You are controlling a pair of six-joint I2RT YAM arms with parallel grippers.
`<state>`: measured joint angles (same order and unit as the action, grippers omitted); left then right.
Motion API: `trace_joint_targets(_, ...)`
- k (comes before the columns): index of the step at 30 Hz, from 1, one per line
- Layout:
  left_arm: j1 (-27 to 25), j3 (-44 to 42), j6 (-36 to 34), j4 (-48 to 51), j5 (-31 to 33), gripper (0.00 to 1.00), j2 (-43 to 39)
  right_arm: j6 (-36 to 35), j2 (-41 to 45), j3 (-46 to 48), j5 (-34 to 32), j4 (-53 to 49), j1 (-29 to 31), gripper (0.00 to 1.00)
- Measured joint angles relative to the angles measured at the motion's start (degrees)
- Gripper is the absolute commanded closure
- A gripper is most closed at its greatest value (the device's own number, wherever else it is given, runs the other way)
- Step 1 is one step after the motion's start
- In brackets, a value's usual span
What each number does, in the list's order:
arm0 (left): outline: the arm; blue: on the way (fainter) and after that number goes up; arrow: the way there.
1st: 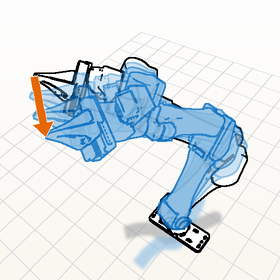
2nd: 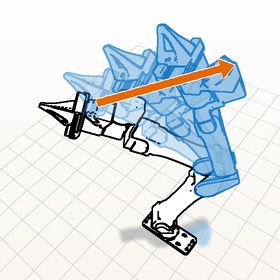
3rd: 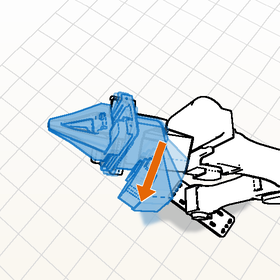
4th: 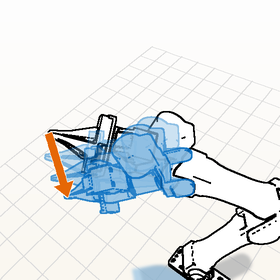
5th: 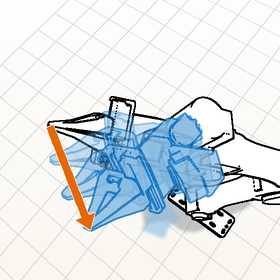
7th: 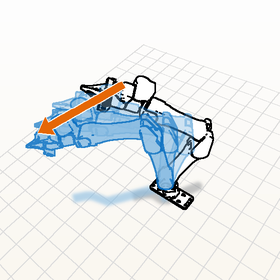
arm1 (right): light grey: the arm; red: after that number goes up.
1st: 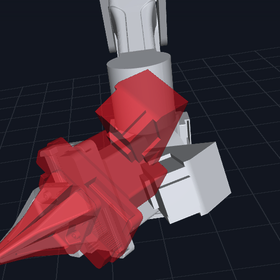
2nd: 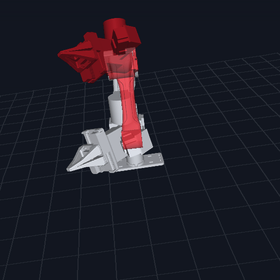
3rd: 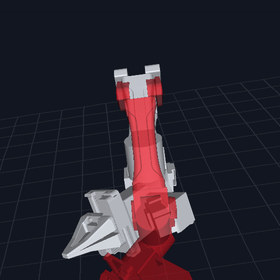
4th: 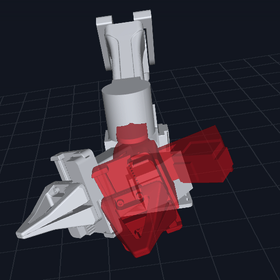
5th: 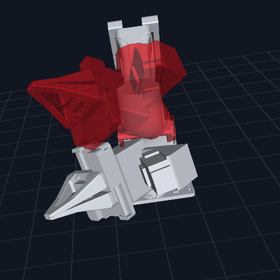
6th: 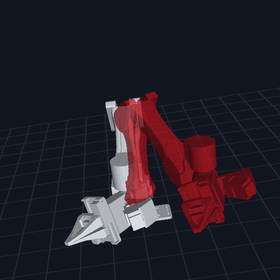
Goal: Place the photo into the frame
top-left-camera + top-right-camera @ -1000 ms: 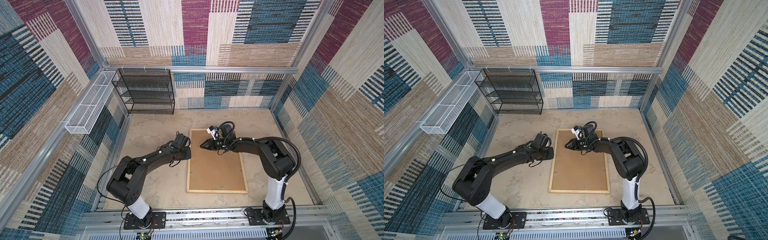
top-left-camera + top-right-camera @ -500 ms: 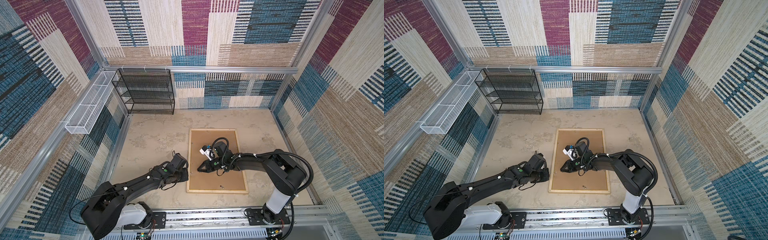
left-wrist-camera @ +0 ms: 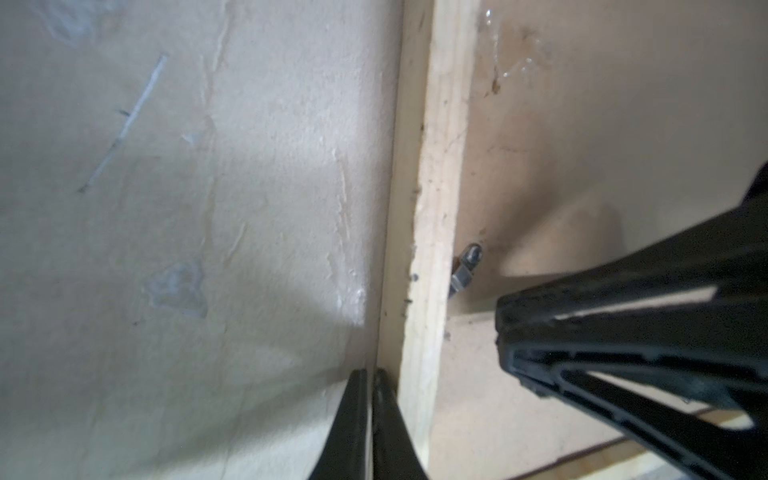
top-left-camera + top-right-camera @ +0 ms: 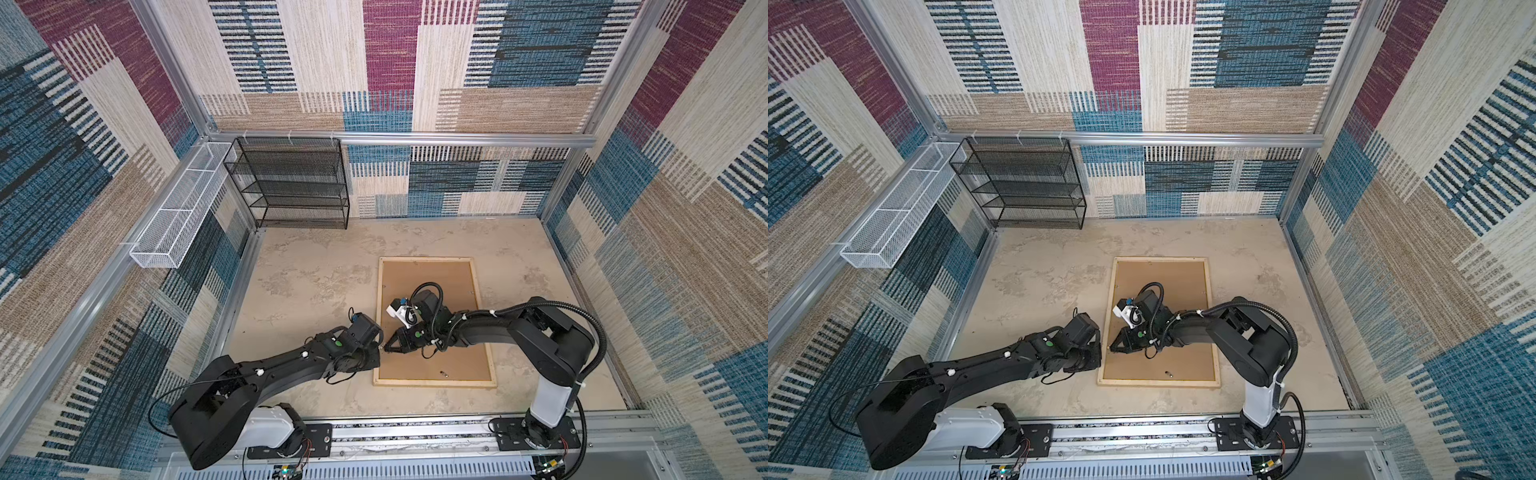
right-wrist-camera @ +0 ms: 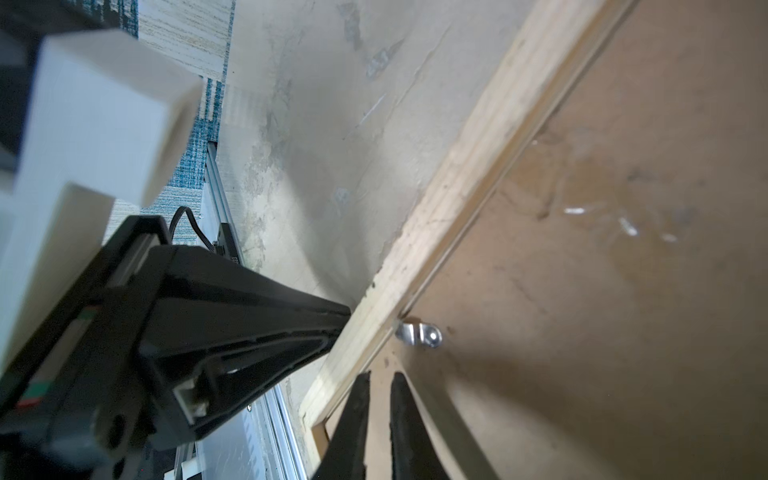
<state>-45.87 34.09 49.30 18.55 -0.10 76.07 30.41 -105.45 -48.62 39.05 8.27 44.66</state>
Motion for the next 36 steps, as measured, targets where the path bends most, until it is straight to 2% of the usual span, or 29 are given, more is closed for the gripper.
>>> trace_joint_targets(13,-0.5,0.3,0.0,0.4,0.3,0.89,0.2,2.7,-3.0,1.3,0.6,6.8,0.1,0.91)
trace_joint_targets(18,-0.7,0.4,0.0,0.7,1.6,0.79,-1.6,4.9,-2.9,4.9,-0.5,13.8,0.1,0.92)
trace_joint_targets(20,-0.7,0.4,0.0,0.8,2.0,0.78,-1.9,5.7,-3.2,5.8,-0.4,15.9,0.1,0.92)
trace_joint_targets(24,-1.0,0.7,0.0,-1.8,0.5,0.79,-0.8,6.7,-4.0,6.2,-0.2,18.5,0.1,0.93)
trace_joint_targets(36,-1.4,3.1,-0.1,-1.3,0.9,0.92,3.2,8.3,-4.7,6.3,-1.1,20.5,0.0,0.98)
